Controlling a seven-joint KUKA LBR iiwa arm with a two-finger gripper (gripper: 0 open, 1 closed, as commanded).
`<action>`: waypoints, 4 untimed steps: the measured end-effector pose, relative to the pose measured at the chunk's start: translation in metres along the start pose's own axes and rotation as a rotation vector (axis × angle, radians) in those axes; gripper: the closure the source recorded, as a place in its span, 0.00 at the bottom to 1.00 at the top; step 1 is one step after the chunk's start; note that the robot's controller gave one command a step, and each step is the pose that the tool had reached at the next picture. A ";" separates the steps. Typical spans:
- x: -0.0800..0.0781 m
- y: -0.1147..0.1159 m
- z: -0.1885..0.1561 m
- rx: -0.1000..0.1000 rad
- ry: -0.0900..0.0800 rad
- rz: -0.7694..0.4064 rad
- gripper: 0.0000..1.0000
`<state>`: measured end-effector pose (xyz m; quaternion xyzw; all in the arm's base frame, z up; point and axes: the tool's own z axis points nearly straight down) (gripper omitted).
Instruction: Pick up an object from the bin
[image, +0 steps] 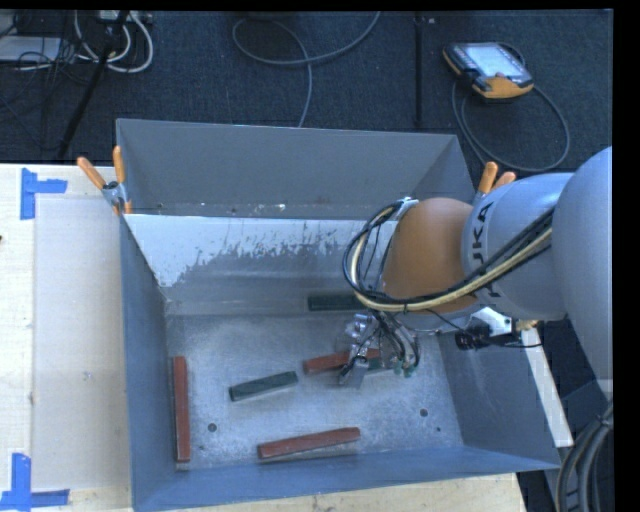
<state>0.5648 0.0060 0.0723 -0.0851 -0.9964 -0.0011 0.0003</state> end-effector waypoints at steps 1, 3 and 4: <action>0.000 0.000 0.000 0.000 0.000 0.000 1.00; 0.018 -0.012 -0.102 0.002 0.000 -0.064 1.00; 0.005 -0.006 -0.156 0.002 -0.001 -0.101 1.00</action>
Offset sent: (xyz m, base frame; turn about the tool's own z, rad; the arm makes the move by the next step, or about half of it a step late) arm -0.0197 -0.0092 0.1022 -0.0653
